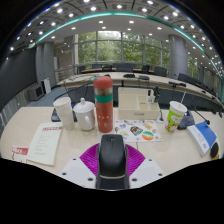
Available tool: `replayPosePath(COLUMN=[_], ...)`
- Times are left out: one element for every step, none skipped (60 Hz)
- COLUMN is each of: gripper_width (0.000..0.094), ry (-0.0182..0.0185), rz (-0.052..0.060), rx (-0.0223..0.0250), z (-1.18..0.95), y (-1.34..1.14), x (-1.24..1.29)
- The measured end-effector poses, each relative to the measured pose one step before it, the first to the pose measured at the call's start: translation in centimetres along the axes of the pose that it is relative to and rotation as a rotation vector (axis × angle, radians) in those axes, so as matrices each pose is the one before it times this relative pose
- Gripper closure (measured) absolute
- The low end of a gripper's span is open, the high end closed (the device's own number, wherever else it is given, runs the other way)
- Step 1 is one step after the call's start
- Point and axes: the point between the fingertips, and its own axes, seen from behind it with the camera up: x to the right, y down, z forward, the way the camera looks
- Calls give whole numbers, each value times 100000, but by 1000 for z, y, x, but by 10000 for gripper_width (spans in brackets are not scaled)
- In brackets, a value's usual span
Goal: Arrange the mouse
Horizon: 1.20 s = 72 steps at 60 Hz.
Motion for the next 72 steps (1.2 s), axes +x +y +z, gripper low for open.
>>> replayPosePath(gripper_width=[616, 616, 615, 614, 614, 614, 614, 614, 613, 613, 613, 612, 609, 597, 579, 565, 552, 537, 524, 506, 492, 473, 455, 426, 376, 316, 244, 166, 81, 67, 86, 94, 92, 86, 79, 79, 80, 79, 83, 79, 79, 78, 78, 80, 80, 77, 76, 77, 77, 76, 76, 74, 72, 74, 75, 76, 78, 78, 79, 79, 80, 79, 80, 81, 81, 80, 79, 79, 78, 79, 78, 79], ry=[270, 196, 192, 86, -2, -149, -215, -133, 190, -91, -83, -118, -10, 79, 111, 41, -56, -513, -392, -428, -374, -358, -422, -299, 191, 891, 859, 506, 279, 673, 418, 524, 825, 887, 756, 735, 748, 634, 804, 811, 684, 450, 404, 146, -49, -67, -60, 44, 114, 70, 1, -61, -66, 52, -116, 8, 18, 169, 169, 107, 101, 64, 18, 90, 258, 367, 311, 121, -75, -95, -111, 77], rz=[97, -98, 161, 237, 403, 379, 333, 413, 414, 335, 244, 216, 293, 300, 312, 366, 277, 275, 231, 123, 28, -39, -268, -325, -280, -318, -462, -519, -407, -296, -211, -193, -164, -191, -251, -334, -324, -276, -143, -56, -40, -23, -8, -26, 30, -56, 18, 144, 184, 150, 165, 126, 81, -67, -24, -50, 46, 21, 49, 66, 44, -75, -10, 172, 300, 289, 192, 58, 30, 58, 218, 163], rx=[-1360, -1186, -1351, -1323, -1117, -962, -830, -645, -536, -291, -546, -645, -452, -299, -316, -386, -476, -161, -386, -723, -1222, -1230, 294, 827, 440, -276, -356, -488, -157, 290, 491, 764, 828, 981, 1125, 1265, 1208, 938, 870, 600, 502, 510, 726, 605, 617, 669, 656, 624, 576, 529, 398, 234, 59, 22, -79, 66, -18, -86, -130, -171, -240, -39, -123, 35, -62, -205, -290, -155, 107, 270, 440, 214], z=[545, 1009, 90, 362, 364, 325, 279, 258, 464, 324, 200, 175, 162, 144, 113, 109, 125, 93, 54, 79, 81, 31, -46, -118, -151, -170, -214, -303, -343, -422, -509, -545, -692, -769, -861, -948, -1032, -1026, -1098, -1115, -1170, -1195, -1270, -1226, -1374, -1107, -1203, -1248, -1262, -1387, -1296, -1227, -1228, -1200, -1198, -1110, -1190, -1109, -1102, -1055, -999, -1134, -896, -773, -829, -801, -791, -738, -691, -747, -539, -546], y=[714, 873, 566, 595, 517, 477, 414, 364, 323, 378, 282, 259, 196, 138, 150, 149, 25, 121, 195, 235, 332, 292, -94, -231, -139, -55, 24, 14, -76, -187, -241, -337, -336, -373, -422, -453, -475, -382, -385, -294, -291, -287, -307, -240, -297, -150, -160, -120, -103, -101, -40, 42, 116, 176, 156, 264, 202, 279, 322, 325, 358, 581, 248, 257, 265, 303, 326, 276, 211, 166, 325, 133], x=[285, 387, 82, 158, 135, 79, 67, 74, 169, 135, 75, 52, 80, 78, 75, 45, -29, -31, -92, -14, -21, -33, -65, -33, 69, 166, 171, 85, 3, 113, 40, 145, 119, 107, 79, 61, 64, 105, 88, 40, 10, -55, -182, -125, -90, -157, -208, -188, -170, -224, -165, -175, -190, -253, -81, -235, -64, -128, -106, -129, -128, -358, -95, 21, -26, -14, -15, -77, -114, -165, -146, -20])
